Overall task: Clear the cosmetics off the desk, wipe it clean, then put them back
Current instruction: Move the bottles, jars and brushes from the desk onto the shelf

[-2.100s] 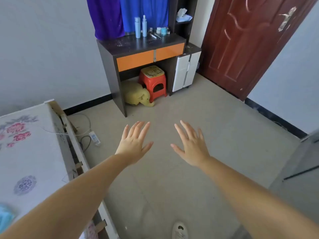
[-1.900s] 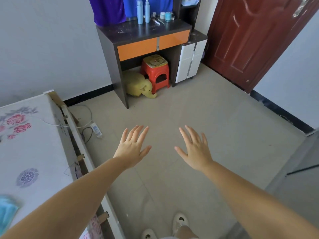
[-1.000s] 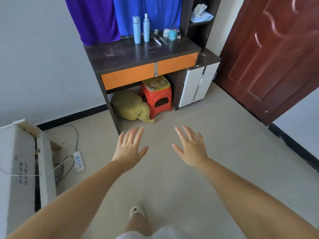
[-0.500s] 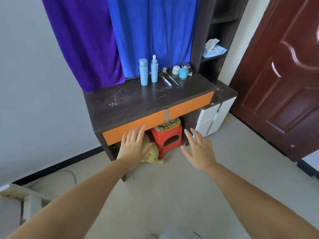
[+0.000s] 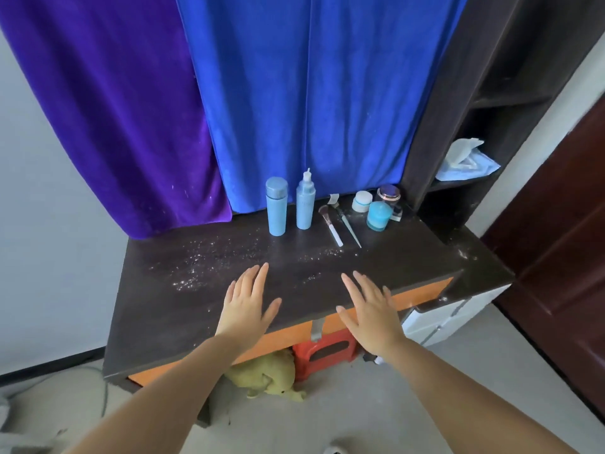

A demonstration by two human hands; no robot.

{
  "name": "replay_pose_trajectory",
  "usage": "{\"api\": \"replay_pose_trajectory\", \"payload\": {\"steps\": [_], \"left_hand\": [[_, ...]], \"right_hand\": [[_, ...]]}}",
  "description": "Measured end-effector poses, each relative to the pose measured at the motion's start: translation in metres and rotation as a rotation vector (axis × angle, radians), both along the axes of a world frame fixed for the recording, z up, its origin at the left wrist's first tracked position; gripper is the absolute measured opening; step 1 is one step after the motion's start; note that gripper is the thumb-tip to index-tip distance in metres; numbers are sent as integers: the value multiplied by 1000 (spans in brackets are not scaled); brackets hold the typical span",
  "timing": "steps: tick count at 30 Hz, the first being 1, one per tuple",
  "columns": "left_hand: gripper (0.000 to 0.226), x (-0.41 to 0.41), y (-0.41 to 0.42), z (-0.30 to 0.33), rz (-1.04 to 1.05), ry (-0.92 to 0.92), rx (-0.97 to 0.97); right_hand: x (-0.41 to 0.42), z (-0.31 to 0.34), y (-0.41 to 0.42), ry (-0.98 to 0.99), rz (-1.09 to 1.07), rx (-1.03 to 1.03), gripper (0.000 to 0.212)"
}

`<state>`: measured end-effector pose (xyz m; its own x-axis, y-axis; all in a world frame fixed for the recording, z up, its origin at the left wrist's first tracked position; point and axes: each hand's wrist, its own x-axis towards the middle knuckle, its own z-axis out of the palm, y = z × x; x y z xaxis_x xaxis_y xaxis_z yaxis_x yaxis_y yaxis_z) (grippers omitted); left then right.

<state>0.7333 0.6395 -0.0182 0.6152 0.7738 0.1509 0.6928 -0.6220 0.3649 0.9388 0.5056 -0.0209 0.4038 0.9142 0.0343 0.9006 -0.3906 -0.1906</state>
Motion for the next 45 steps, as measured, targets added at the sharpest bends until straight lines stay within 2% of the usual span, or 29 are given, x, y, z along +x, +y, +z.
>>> {"api": "replay_pose_trajectory", "payload": {"steps": [3, 10, 15, 21, 26, 33, 36, 40, 45], "left_hand": [[73, 31, 26, 1, 103, -42, -78], [78, 96, 112, -9, 313, -256, -403], [76, 131, 162, -17, 330, -374, -450], [48, 147, 180, -25, 358, -495, -547], [46, 147, 180, -23, 330, -463, -512], [43, 173, 157, 17, 234, -493, -461], [41, 204, 135, 48, 133, -519, -428], [43, 258, 95, 85, -6, -516, -385], [38, 348, 16, 124, -74, -679, -397]], "right_hand": [[34, 4, 45, 59, 41, -6, 62], [78, -4, 164, 445, -69, 169, 63], [83, -18, 238, 680, -117, 244, 70], [76, -26, 267, 713, -191, 372, 43], [82, -26, 262, 716, -200, 409, 45], [115, 23, 217, 729, -212, 499, 42], [143, 54, 181, 704, -217, 566, 38], [203, 88, 118, 645, -265, 614, 44], [290, 129, 32, 598, -305, 651, 44]]}}
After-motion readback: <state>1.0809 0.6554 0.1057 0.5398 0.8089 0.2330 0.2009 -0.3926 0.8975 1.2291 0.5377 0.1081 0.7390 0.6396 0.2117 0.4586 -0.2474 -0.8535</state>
